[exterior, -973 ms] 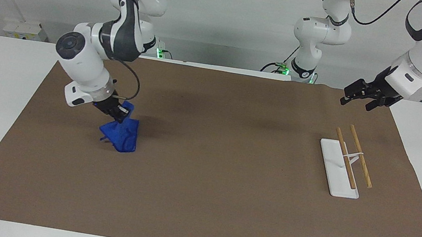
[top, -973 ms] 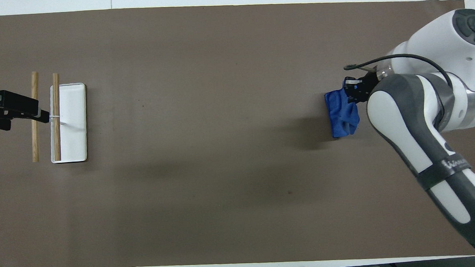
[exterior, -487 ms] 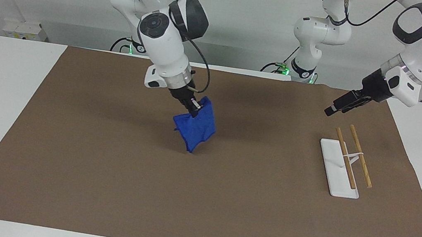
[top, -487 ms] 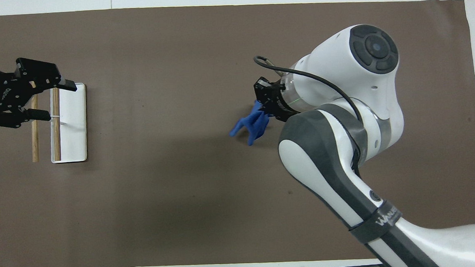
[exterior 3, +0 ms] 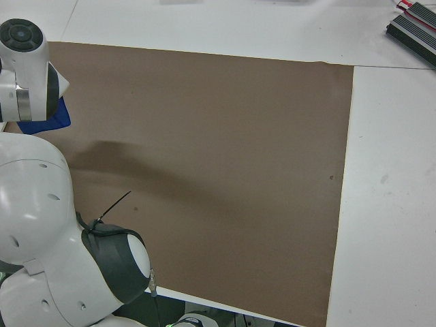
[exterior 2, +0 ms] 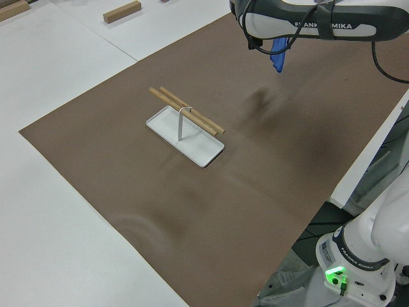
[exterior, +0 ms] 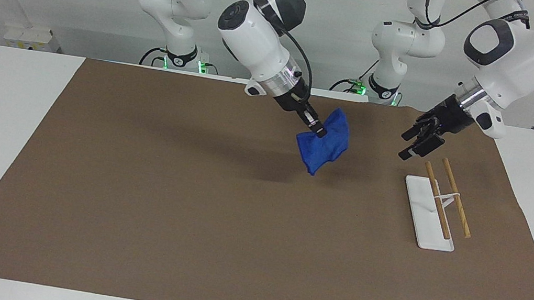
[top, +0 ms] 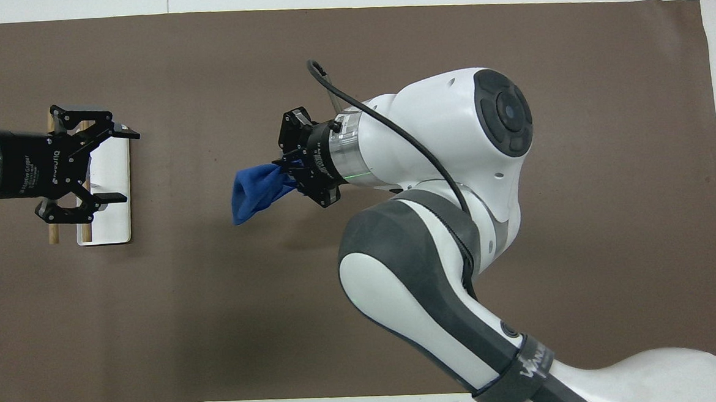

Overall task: Right arm passes towel to left arm to hang
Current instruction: 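Bring the towel to the left gripper while the left gripper reaches forward, then close the left gripper on the towel while the right gripper releases it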

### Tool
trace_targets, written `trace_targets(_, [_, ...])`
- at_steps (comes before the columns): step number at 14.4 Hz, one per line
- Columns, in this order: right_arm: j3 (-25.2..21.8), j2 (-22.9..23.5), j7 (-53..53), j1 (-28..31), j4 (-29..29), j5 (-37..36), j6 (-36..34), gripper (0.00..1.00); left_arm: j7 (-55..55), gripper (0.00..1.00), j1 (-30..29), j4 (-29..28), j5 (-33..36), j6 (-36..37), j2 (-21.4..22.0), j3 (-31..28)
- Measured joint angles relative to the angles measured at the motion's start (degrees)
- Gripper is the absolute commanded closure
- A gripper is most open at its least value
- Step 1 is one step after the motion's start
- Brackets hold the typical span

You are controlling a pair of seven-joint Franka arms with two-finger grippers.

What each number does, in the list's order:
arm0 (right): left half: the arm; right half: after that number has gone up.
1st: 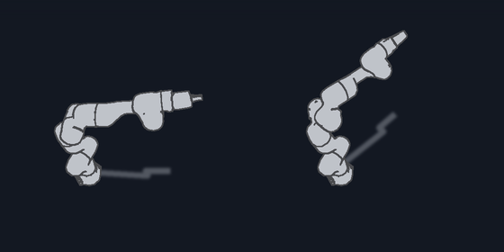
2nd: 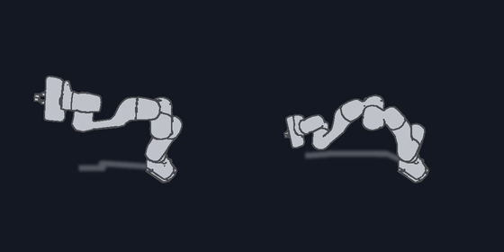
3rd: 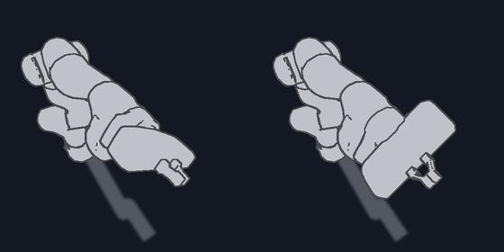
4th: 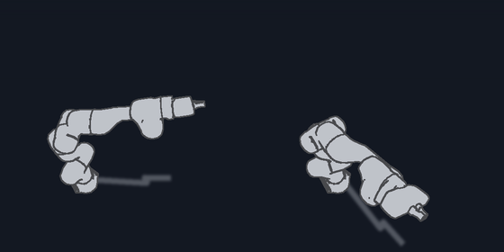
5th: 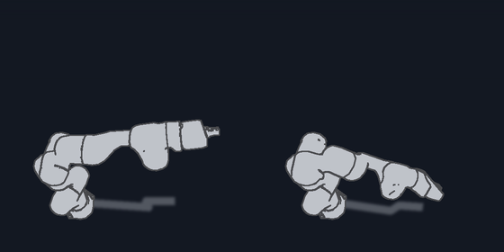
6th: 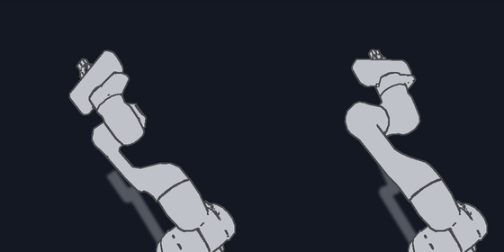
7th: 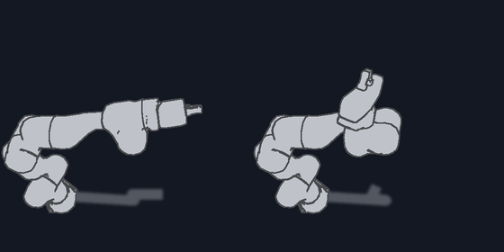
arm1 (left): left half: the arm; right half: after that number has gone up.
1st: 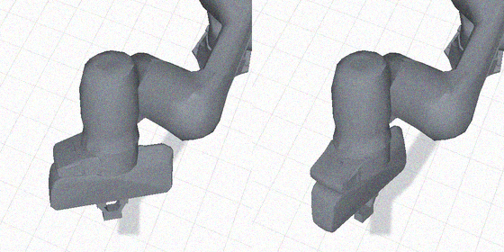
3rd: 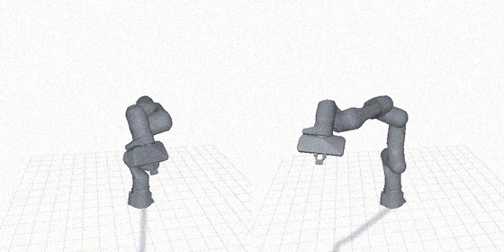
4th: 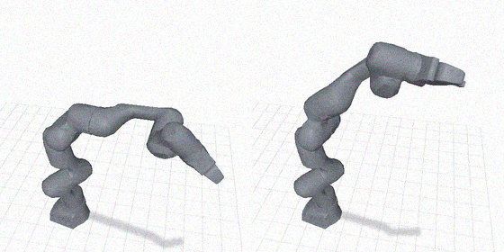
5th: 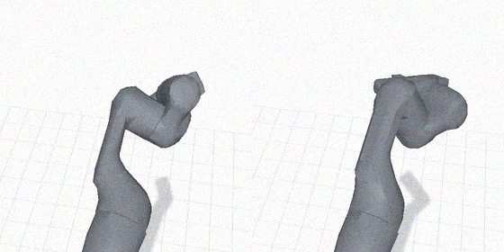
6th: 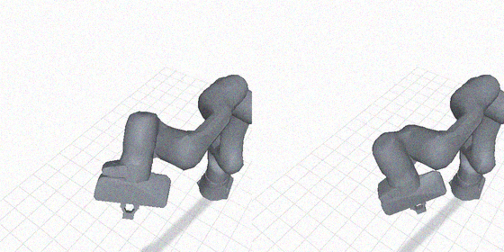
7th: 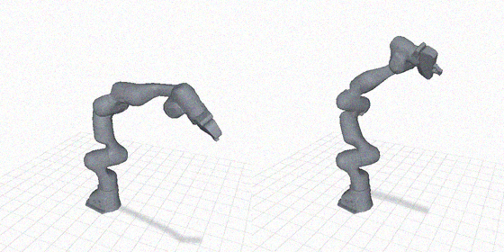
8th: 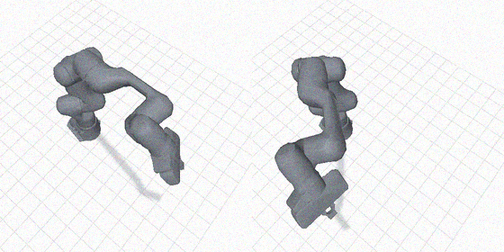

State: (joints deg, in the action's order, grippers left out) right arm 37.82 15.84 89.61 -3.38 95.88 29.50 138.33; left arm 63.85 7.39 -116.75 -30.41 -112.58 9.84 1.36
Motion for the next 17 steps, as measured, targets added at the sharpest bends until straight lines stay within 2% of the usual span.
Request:
trace_targets(4, [3.8,3.2,8.0,-3.1,-1.9,1.0,11.9,1.0,9.9,0.0,0.0,-3.1,-1.2,3.1,2.1,0.1])
trace_targets(7, [4.2,4.3,9.2,-4.3,-2.5,1.0,14.5,1.0,13.8,0.03,0.0,-4.4,-1.4,3.6,3.4,0.1])
trace_targets(11, [4.2,4.6,9.2,-4.3,-2.9,1.0,14.5,1.0,14.8,0.29,0.0,-5.6,-1.4,1.9,3.6,0.1])
trace_targets(17, [4.2,4.8,9.2,-4.3,-2.9,1.0,14.5,1.0,15.0,0.9,0.0,-8.1,-1.7,-1.6,2.9,0.0])
